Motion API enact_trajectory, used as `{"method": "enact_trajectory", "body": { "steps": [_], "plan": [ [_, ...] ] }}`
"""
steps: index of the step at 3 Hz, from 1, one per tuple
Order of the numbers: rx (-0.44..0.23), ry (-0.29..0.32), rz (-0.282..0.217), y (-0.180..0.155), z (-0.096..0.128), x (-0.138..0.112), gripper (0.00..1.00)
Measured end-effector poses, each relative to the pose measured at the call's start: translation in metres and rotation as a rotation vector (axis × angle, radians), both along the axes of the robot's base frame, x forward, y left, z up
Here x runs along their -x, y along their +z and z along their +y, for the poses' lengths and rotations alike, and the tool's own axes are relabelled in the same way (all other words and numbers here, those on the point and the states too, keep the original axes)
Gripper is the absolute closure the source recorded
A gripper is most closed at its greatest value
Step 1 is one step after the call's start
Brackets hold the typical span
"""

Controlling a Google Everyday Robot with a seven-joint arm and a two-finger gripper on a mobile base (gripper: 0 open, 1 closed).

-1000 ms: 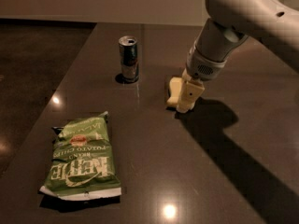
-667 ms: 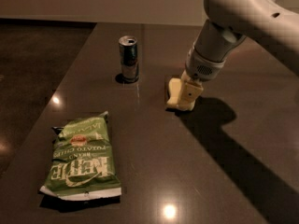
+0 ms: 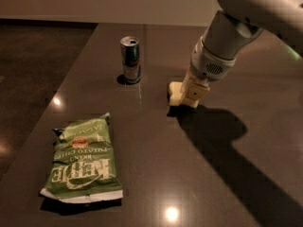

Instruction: Move sponge near green jalapeno chip bag

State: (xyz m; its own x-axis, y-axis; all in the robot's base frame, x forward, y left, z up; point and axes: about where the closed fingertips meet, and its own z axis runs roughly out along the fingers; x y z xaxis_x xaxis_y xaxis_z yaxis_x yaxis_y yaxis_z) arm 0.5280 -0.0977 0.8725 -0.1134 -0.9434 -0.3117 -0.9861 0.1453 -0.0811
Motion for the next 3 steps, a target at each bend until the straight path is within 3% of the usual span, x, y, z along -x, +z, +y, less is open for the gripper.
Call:
{"method": "enact_trajectory", "body": {
  "steps": [2,3],
  "plan": [
    [-0.102,0.174,0.0,0.033,0.042,0.069,1.0],
    [-0.131,0.261,0.011,0.037,0.063,0.096,0.89]
  ]
}}
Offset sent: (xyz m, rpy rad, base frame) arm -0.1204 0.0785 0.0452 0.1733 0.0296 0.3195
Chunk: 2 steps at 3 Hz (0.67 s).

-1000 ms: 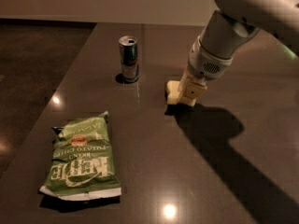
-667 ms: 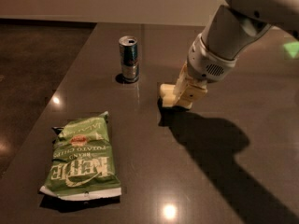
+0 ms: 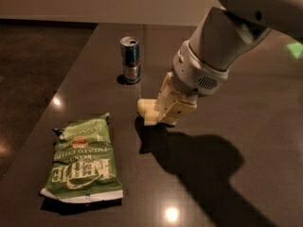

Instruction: Move sponge near green jalapeno chip bag

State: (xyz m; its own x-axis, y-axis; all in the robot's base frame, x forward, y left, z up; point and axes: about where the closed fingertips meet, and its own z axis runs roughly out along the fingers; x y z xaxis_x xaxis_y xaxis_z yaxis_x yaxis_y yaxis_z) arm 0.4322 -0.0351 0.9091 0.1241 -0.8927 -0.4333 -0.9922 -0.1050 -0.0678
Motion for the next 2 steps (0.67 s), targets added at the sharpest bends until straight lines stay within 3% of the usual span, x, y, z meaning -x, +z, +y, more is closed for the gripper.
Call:
{"method": "enact_trajectory", "body": {
  "steps": [2],
  "plan": [
    [-0.058,0.124,0.036,-0.006,0.024,0.028,0.43]
  ]
}}
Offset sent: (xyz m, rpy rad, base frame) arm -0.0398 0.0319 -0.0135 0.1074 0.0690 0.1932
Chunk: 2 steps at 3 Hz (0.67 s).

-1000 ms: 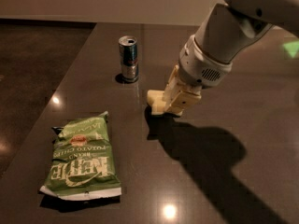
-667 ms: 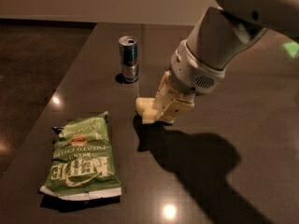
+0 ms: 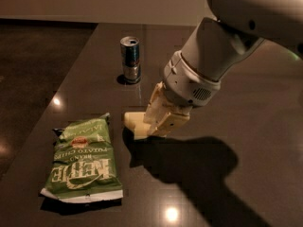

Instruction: Move sponge near green jalapeno chip bag

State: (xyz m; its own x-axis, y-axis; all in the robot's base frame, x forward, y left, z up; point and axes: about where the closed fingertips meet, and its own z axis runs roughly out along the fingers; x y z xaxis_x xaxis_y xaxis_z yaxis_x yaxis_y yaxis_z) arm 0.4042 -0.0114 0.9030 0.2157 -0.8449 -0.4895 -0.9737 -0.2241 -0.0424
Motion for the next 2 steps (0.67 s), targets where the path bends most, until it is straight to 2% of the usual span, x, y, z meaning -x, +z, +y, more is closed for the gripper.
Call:
{"method": "enact_trajectory", "body": {
  "steps": [2],
  "plan": [
    [-0.009,0.016,0.0,-0.0006,0.0043,0.0028,0.0]
  ]
}}
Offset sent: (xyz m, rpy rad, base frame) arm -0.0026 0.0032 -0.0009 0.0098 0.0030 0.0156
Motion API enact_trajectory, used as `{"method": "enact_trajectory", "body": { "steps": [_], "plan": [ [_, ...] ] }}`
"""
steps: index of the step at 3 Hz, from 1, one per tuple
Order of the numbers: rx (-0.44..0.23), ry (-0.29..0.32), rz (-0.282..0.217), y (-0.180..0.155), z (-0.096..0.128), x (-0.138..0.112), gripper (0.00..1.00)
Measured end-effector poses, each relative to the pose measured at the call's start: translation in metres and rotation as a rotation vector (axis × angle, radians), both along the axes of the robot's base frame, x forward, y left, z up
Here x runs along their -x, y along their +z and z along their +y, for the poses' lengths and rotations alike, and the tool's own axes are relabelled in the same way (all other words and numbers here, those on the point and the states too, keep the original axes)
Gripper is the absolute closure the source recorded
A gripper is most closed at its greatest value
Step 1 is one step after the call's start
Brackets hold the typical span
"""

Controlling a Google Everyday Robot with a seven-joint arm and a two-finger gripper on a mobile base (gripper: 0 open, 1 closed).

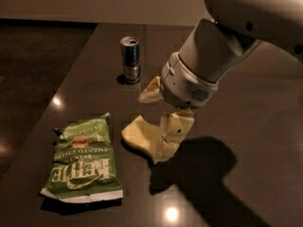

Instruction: Move sponge near green jalapeno chip bag

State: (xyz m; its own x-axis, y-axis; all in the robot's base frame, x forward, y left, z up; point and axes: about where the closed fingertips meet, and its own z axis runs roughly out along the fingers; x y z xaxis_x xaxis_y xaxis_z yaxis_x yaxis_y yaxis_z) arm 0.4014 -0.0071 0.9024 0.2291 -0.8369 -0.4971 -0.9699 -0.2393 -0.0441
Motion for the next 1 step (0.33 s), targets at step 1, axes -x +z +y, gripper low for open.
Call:
{"method": "enact_trajectory", "body": {
  "steps": [1],
  "plan": [
    [0.0,0.0,0.0,0.0,0.0003,0.0001,0.0]
  ]
}}
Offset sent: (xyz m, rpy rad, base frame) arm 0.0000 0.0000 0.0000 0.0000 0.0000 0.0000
